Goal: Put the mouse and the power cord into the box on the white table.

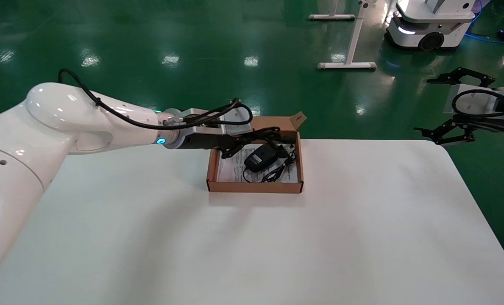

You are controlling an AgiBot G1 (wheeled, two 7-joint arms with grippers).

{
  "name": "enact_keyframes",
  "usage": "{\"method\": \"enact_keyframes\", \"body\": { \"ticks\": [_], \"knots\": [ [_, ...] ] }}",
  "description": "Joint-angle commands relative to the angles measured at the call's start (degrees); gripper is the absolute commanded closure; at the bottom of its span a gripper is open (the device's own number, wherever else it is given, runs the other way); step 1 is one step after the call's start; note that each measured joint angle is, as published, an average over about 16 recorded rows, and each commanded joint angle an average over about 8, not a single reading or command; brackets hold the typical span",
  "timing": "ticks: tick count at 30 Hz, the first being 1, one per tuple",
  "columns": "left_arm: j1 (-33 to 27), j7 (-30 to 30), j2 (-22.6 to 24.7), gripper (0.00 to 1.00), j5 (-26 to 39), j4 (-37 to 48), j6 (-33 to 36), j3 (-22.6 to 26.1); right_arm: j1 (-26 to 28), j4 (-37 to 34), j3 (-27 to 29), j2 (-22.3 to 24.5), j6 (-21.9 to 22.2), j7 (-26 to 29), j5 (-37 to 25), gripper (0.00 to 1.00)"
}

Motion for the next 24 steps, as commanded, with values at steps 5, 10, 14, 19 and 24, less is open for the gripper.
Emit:
{"method": "enact_keyframes", "body": {
  "ticks": [5,10,14,19,24],
  "knots": [
    [0.55,-0.46,-0.71,0.0,-0.74,-0.89,0.55,-0.48,-0.35,0.61,0.24,0.05,-0.22,0.57,0.37,0.0],
    [2.81,-2.34,-3.4,0.0,-3.49,-4.37,2.73,-2.54,-2.83,4.61,1.57,0.97,-1.38,4.19,2.4,0.0],
    [5.14,-4.32,-6.23,0.0,-6.32,-8.02,5.07,-4.72,-5.77,9.31,3.14,2.02,-2.71,8.44,4.77,0.0],
    [8.07,-6.8,-9.8,0.0,-9.87,-12.6,8.01,-7.46,-9.47,15.23,5.1,3.34,-4.38,13.78,7.76,0.0],
    [11.0,-9.29,-13.37,0.0,-13.42,-17.19,10.94,-10.2,-13.18,21.14,7.06,4.67,-6.05,19.12,10.75,0.0]
  ]
}}
